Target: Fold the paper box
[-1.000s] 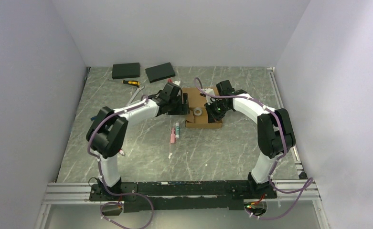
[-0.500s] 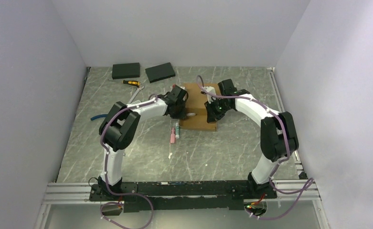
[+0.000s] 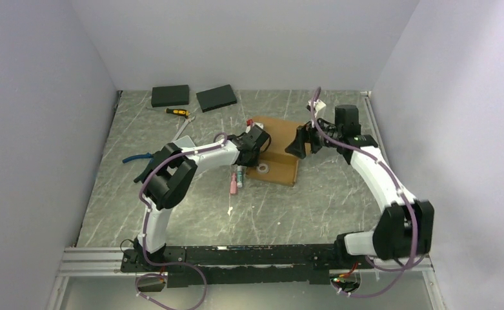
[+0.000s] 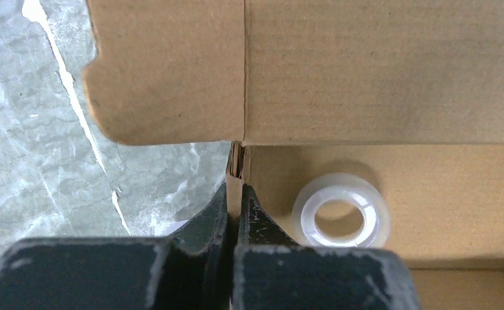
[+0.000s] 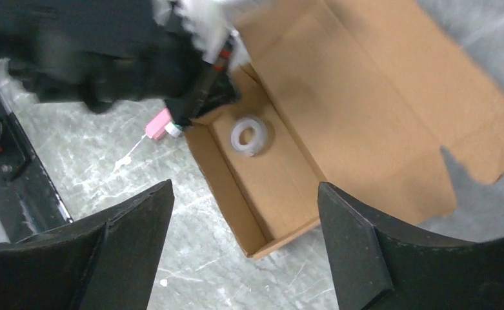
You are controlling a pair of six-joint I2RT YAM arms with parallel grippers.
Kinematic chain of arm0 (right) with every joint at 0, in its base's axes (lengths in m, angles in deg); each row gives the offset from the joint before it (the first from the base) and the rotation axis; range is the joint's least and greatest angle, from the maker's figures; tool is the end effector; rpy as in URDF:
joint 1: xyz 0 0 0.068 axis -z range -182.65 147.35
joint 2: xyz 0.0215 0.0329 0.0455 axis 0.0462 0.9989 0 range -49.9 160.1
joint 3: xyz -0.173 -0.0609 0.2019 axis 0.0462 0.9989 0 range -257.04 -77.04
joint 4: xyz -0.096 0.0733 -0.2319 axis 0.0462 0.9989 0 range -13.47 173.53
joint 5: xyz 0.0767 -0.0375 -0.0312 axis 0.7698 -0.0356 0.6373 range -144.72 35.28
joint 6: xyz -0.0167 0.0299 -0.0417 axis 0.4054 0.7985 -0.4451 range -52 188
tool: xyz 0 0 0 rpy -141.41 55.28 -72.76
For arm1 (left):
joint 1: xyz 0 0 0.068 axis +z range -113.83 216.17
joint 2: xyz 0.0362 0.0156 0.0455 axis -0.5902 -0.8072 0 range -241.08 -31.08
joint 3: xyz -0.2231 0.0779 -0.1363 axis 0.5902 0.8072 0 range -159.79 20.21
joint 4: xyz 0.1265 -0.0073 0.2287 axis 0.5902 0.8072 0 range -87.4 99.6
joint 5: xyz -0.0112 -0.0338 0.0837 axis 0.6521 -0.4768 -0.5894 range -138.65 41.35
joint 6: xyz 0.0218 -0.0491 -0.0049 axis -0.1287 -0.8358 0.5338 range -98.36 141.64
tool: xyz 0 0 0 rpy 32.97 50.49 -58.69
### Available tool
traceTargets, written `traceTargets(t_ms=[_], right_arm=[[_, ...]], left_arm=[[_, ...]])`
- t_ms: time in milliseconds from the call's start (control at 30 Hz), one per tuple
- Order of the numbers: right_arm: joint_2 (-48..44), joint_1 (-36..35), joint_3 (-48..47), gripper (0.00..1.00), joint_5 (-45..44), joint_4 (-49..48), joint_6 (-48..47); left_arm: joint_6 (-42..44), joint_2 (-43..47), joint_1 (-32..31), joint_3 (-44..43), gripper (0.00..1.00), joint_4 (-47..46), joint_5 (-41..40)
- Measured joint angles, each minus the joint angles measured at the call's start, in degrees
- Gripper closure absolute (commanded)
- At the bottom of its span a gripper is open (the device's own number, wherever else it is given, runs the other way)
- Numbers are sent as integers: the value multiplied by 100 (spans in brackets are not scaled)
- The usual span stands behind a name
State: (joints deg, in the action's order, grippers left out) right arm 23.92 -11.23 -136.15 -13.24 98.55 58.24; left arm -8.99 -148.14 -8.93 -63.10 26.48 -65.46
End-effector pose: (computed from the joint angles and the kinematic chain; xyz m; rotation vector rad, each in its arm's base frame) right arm 0.2727 0.0649 0.3026 -0.7262 2.0028 0.7817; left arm 0.3143 -0.3009 0.1710 0.2099 2.5107 -0.1546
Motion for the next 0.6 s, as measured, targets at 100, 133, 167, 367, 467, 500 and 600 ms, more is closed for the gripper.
traceTargets(t_ms=[100, 133, 167, 367, 467, 500, 600], right_arm=[[632, 310, 87, 25, 168, -96, 267], [765, 380, 186, 27, 151, -120, 345], [841, 452, 350, 28, 107, -149, 446], [691, 446, 719, 32, 48, -302, 752], [680, 442, 719, 33, 42, -411, 787], [691, 439, 719, 33, 28, -411, 787], [715, 437, 719, 33, -52, -411, 785]], left_arm=[[-13, -2, 0, 0, 85, 35, -61], [-22, 0, 0, -2, 83, 55, -90], [-26, -2, 0, -2, 79, 72, -114], [-42, 0, 2, -2, 68, 90, -157], [-46, 0, 2, -9, 66, 90, -155], [-46, 0, 2, -9, 64, 90, -155], [-46, 0, 2, -9, 61, 92, -155]])
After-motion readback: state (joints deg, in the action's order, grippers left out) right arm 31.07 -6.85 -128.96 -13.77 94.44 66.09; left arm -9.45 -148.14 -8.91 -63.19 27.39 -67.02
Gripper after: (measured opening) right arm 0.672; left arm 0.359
